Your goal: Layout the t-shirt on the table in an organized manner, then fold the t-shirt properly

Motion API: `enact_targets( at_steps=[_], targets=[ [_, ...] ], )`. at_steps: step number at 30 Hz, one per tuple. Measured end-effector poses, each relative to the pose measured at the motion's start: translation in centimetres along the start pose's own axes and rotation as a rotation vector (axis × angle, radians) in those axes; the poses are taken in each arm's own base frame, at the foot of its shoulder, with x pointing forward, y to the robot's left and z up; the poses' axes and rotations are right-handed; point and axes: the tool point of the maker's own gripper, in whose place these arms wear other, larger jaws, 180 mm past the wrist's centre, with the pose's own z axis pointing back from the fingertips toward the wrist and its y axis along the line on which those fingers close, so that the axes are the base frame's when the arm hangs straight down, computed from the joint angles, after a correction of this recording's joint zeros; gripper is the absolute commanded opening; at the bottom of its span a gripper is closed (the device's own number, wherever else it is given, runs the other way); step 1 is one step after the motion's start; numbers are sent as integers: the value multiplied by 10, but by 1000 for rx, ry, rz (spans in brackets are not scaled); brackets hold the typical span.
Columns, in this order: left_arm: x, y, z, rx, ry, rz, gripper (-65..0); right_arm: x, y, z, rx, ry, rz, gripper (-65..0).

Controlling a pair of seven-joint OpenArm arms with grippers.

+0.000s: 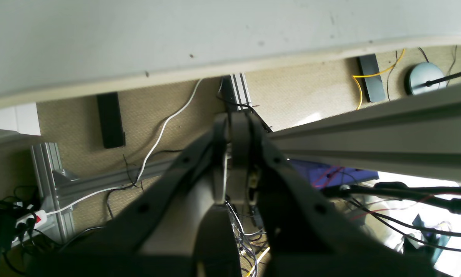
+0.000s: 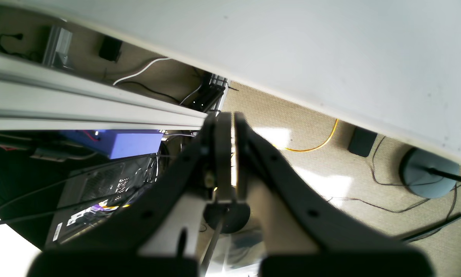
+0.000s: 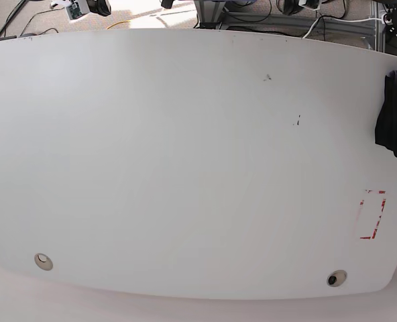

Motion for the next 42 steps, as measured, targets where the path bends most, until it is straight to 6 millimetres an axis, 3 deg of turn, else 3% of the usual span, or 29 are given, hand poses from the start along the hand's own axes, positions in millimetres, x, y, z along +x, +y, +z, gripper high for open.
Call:
enact_targets(
  at_steps=[7,13,21,27,29,35,42],
  targets=[
    [-18,-6,15,-8,63,13,-650,-38,18,21,25,107,-63,-647],
    [-35,-6,9,-11,122,29,-650,-79,40,18,80,194,-153,-647],
    [-60,-4,-15,-16,156,84,-650,-117,35,-9,93,253,-228,-647],
    [-96,-6,-34,-32,221,145,-650,-134,23,-26,79,284,-243,-647],
    [-119,-7,-38,-49,286,134,-650,-145,21,-34,91,318,-231,-647],
    [-160,-11,-56,-67,389,156,-650,-162,12,-61,86,358,-253,-647],
    [-169,-12,-83,-63,404,198,-650,-177,1,-85,74,405,-290,-647]
  ],
)
